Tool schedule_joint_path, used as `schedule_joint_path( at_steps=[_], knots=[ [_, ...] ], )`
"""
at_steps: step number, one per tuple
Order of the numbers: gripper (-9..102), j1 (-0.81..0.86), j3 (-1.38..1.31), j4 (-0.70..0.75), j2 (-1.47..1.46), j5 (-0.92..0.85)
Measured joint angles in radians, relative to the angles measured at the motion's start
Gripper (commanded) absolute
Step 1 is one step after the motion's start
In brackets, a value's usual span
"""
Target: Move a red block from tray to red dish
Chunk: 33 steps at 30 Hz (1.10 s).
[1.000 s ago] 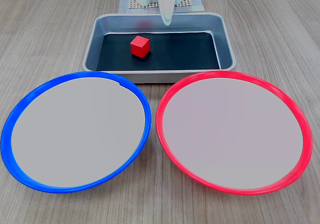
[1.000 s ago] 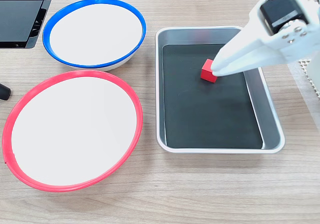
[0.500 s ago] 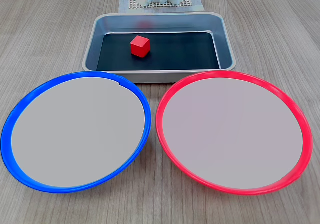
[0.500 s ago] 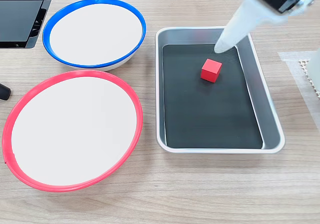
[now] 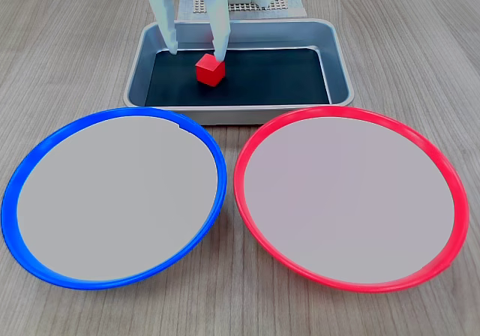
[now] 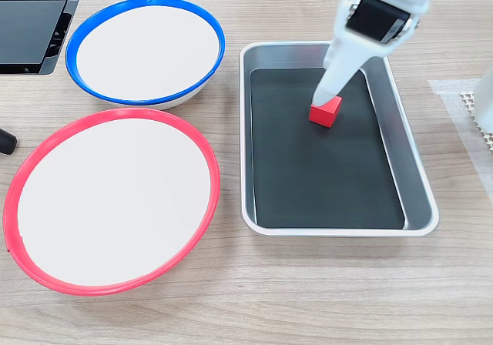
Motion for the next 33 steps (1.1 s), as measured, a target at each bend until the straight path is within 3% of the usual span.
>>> schedule_joint_path(
  at_steps=[5, 12, 19, 27, 33],
  knots=[
    [19, 0.015, 0.017, -0.144, -0.089, -0.023],
    [21, 0.011, 0.02, -0.155, -0.124, -0.035],
    [20, -0.067, -0.124, 0.101, -0.106, 0.025],
    [19, -0.026, -0.29, 0.383, -0.026, 0.009],
    [19, 0.092, -0.245, 0.383, -0.005, -0.175]
  ],
)
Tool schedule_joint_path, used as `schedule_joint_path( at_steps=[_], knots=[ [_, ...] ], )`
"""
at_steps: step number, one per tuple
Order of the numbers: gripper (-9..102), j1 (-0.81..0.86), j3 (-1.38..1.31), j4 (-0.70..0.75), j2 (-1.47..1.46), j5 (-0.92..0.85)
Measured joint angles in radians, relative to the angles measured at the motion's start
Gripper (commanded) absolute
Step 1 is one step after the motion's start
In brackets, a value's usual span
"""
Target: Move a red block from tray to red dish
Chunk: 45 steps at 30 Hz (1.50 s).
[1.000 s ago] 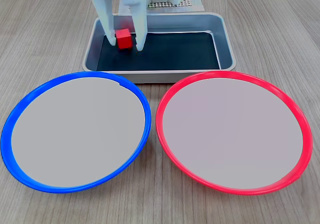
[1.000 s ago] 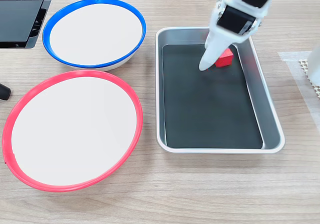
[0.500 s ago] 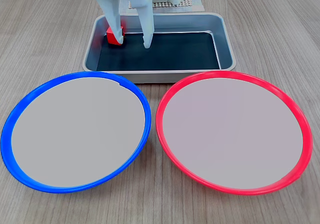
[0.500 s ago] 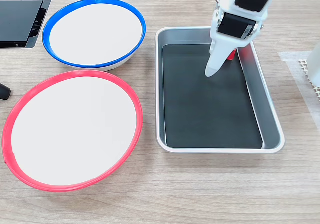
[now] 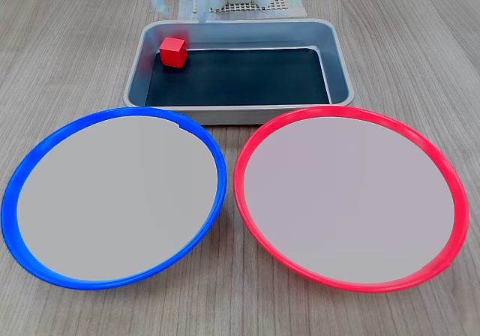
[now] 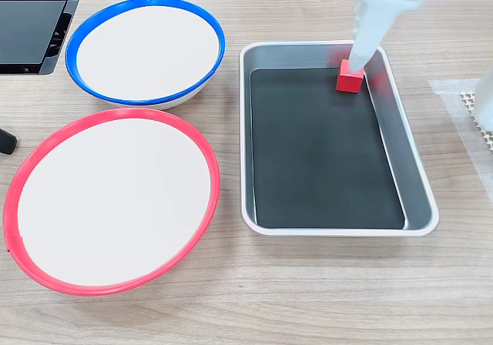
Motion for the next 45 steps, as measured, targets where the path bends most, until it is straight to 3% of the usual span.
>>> schedule_joint_path(
  at_steps=[8, 22, 24, 28, 32, 36, 40, 45],
  knots=[
    [19, 0.094, 0.152, -0.21, -0.002, -0.115],
    [18, 0.106, 0.253, -0.353, -0.029, -0.153],
    [15, 0.106, 0.265, -0.368, -0.029, -0.155],
    [0, 0.106, 0.29, -0.396, -0.029, -0.158],
    [0, 0.089, 0.296, -0.407, -0.029, -0.117],
    [0, -0.009, 0.247, -0.348, -0.029, 0.054],
    [0, -0.219, 0.054, -0.328, -0.072, 0.474],
    [0, -0.394, -0.25, -0.433, -0.229, 0.994]
  ],
)
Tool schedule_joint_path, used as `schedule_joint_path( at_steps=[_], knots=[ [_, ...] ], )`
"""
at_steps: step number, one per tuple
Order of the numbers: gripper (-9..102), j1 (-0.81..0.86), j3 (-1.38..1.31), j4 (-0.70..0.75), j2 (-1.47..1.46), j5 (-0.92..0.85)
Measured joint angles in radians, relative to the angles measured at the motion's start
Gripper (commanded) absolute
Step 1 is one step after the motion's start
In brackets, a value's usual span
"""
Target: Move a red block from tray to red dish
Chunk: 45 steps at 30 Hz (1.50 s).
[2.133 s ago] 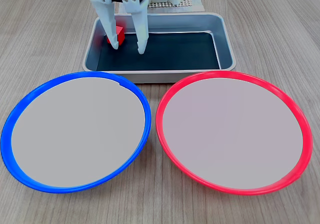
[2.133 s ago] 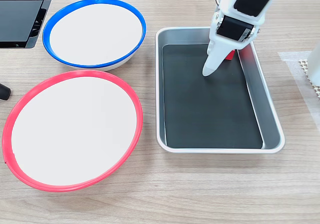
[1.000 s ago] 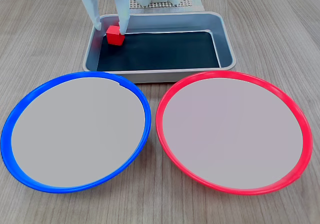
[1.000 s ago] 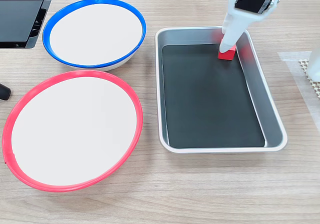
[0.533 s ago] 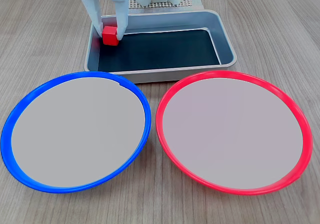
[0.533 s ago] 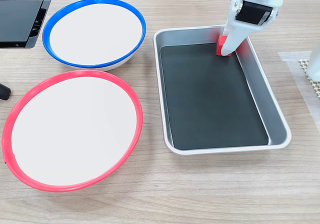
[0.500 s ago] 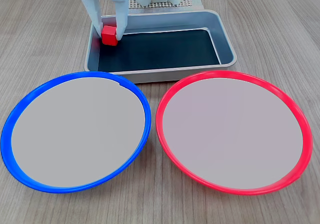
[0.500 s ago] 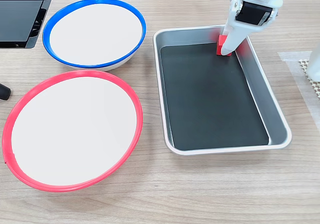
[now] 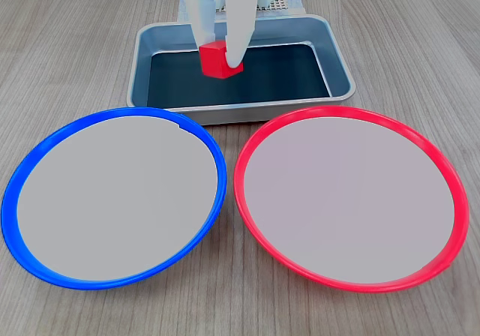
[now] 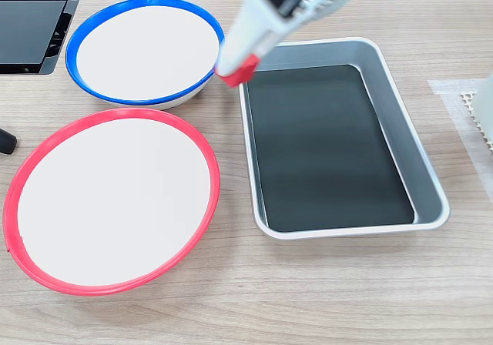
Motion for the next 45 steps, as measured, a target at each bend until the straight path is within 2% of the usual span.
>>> schedule_joint_path(
  at_steps=[4, 8, 11, 14, 17, 20, 23, 25, 26, 31, 34, 36, 39, 45],
  knots=[
    [0, -0.097, -0.155, -0.101, -0.143, 0.138],
    [0, -0.16, -0.192, -0.272, -0.331, 0.158],
    [0, -0.169, -0.195, -0.324, -0.416, 0.137],
    [15, -0.166, -0.199, -0.339, -0.486, 0.1],
    [36, -0.181, -0.216, -0.344, -0.514, 0.077],
    [39, -0.184, -0.222, -0.367, -0.515, 0.084],
    [25, -0.184, -0.227, -0.394, -0.506, 0.126],
    [4, -0.184, -0.227, -0.417, -0.468, 0.187],
    [0, -0.184, -0.227, -0.426, -0.439, 0.221],
    [0, -0.169, -0.121, -0.528, -0.212, 0.425],
    [-1, -0.115, 0.078, -0.667, -0.015, 0.609],
    [-1, -0.094, 0.324, -0.724, 0.193, 0.724],
    [-1, -0.051, 0.52, -0.706, 0.35, 0.796],
    [-1, -0.023, 0.988, -0.578, 0.876, 0.828]
  ],
)
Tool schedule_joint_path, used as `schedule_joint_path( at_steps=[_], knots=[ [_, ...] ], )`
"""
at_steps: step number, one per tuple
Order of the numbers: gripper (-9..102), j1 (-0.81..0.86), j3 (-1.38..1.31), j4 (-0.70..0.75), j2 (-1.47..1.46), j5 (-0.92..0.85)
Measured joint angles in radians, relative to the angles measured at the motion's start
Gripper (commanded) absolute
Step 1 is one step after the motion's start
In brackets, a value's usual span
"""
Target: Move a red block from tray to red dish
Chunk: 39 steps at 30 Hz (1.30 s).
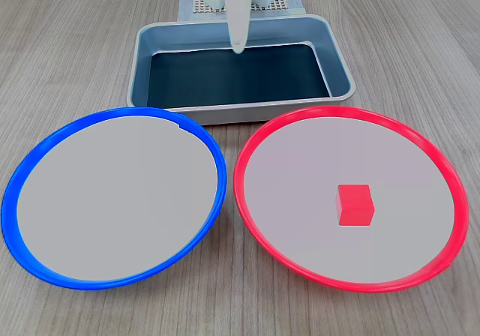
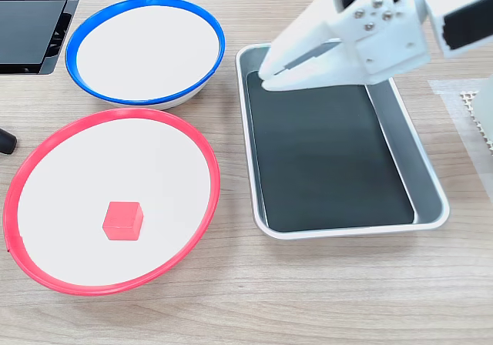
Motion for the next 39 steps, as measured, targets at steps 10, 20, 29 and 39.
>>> schedule_joint_path(
  at_steps=[10, 20, 29, 39],
  knots=[
    [0, 0.041, 0.146, 0.365, 0.44, 0.009],
    [0, 0.046, 0.146, 0.607, 0.612, 0.014],
    [0, 0.049, 0.146, 0.607, 0.612, 0.014],
    [0, 0.049, 0.146, 0.607, 0.612, 0.014]
  ],
)
